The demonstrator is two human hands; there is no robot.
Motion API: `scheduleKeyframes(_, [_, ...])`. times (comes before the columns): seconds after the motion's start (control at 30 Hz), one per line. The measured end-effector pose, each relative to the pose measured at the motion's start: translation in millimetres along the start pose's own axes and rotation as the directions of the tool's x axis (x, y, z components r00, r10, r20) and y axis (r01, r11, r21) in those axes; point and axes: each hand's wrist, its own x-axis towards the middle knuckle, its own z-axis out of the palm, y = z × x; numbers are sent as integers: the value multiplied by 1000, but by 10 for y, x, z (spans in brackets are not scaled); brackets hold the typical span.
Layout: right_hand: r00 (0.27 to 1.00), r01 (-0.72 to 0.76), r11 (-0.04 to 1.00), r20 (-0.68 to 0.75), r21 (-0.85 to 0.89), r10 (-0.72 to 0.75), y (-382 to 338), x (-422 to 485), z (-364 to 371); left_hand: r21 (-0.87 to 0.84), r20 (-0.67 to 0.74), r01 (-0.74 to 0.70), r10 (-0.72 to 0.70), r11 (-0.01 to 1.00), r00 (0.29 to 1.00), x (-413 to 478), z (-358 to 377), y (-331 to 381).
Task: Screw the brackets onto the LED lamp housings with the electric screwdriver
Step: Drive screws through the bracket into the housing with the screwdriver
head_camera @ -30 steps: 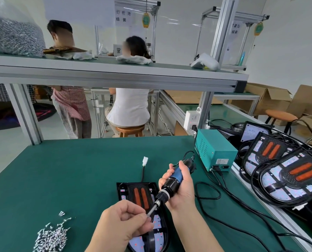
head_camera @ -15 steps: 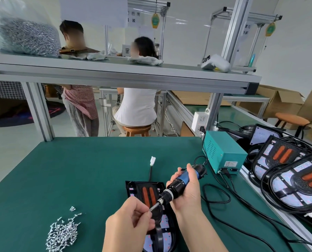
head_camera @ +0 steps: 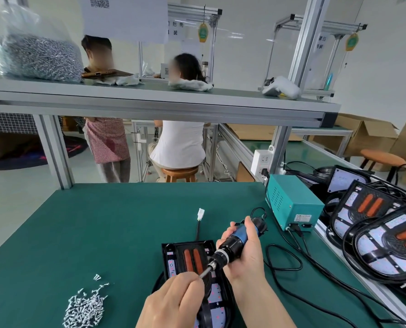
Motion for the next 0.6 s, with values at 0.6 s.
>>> scheduleKeyframes(0.6, [1000,-9,1000,28,4,9,58,-40,10,89,-9,6,-5,996,1000,-1,0,-13])
